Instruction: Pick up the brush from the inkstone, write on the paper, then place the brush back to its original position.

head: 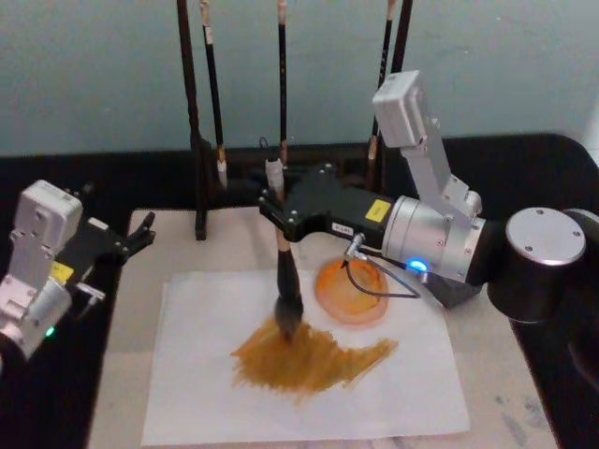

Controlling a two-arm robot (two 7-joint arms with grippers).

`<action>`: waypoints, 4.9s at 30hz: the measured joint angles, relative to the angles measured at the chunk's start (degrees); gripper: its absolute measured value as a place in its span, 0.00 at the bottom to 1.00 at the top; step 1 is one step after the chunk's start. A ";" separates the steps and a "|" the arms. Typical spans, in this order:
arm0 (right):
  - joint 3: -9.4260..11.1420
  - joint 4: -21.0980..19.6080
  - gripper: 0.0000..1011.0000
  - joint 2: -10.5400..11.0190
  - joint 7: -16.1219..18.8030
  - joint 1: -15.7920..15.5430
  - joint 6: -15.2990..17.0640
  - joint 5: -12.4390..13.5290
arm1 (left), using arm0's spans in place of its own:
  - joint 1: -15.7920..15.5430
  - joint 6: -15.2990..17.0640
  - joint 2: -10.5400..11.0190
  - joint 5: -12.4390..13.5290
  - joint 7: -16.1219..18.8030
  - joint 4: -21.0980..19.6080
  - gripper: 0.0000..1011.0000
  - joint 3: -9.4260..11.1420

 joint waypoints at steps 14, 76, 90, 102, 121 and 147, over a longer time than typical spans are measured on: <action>0.79 -1.77 0.15 0.56 -1.43 -0.17 2.73 -4.29 | 0.00 0.00 0.00 0.00 0.00 0.00 1.00 0.00; 2.37 -3.29 0.15 -1.74 -0.01 -1.01 5.21 -11.68 | 0.00 0.00 0.00 0.00 0.00 0.00 1.00 0.00; 5.73 0.47 0.15 -6.11 4.15 -3.32 -0.52 -1.66 | 0.00 0.00 0.00 0.00 0.00 0.00 1.00 0.00; 3.27 2.17 0.15 -6.10 5.13 -2.08 -0.05 -0.37 | 0.00 0.00 0.00 0.00 0.00 0.00 1.00 0.00; 1.08 -0.73 0.15 -3.22 1.88 -0.81 3.31 -6.52 | 0.00 0.00 0.00 0.00 0.00 0.00 1.00 0.00; 1.26 -2.95 0.15 -2.63 1.62 -0.61 6.39 -13.64 | 0.00 0.00 0.00 0.00 0.00 0.00 1.00 0.00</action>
